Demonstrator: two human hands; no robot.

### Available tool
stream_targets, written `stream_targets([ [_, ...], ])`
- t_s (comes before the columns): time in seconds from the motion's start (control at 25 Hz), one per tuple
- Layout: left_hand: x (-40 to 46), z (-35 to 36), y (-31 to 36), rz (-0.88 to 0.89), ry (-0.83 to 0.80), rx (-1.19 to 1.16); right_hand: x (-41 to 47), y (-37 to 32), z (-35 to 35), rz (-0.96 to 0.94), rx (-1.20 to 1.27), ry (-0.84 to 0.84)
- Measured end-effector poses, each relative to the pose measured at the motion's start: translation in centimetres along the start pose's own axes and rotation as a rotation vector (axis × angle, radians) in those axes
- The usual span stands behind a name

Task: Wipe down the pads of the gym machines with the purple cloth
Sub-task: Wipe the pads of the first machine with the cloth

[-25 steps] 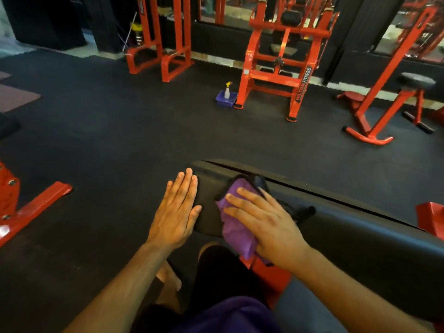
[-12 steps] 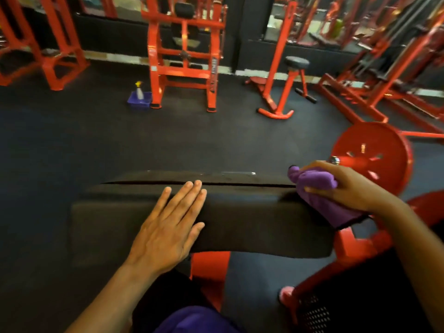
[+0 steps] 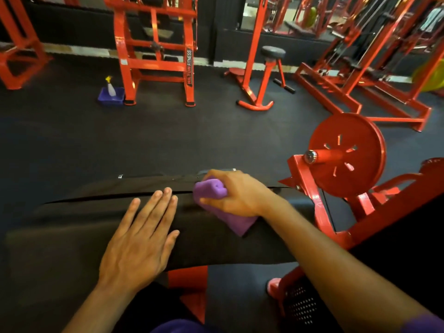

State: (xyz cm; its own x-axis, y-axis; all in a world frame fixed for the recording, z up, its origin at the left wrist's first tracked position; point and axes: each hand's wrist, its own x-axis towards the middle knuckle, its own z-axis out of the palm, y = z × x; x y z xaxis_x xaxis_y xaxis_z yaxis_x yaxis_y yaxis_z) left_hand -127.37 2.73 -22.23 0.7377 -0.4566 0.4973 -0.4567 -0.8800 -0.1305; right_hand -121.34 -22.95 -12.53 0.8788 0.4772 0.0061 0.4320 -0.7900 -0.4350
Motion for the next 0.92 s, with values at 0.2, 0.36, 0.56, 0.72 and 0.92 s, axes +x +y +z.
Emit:
stream_targets([
  [0.2,-0.6,0.0,-0.4,0.005,0.007,-0.005,-4.8,6.1,-4.0,0.096,-0.021,0.000],
  [0.36,-0.8,0.2,-0.1,-0.018,0.002,-0.008,-8.5,9.0,-6.1,0.248,0.077,0.139],
  [0.56,-0.9,0.1,-0.4,0.001,0.000,-0.022,-1.9,3.1,-1.2,0.027,0.050,0.037],
  [0.72,-1.0,0.0,-0.2,-0.019,0.009,-0.007,-3.6,5.2,-2.7,-0.039,0.036,-0.013],
  [0.92,-4.0,0.2,-1.0,-0.156,0.021,0.008,-5.5,8.2,-3.9,0.017,0.087,0.028],
])
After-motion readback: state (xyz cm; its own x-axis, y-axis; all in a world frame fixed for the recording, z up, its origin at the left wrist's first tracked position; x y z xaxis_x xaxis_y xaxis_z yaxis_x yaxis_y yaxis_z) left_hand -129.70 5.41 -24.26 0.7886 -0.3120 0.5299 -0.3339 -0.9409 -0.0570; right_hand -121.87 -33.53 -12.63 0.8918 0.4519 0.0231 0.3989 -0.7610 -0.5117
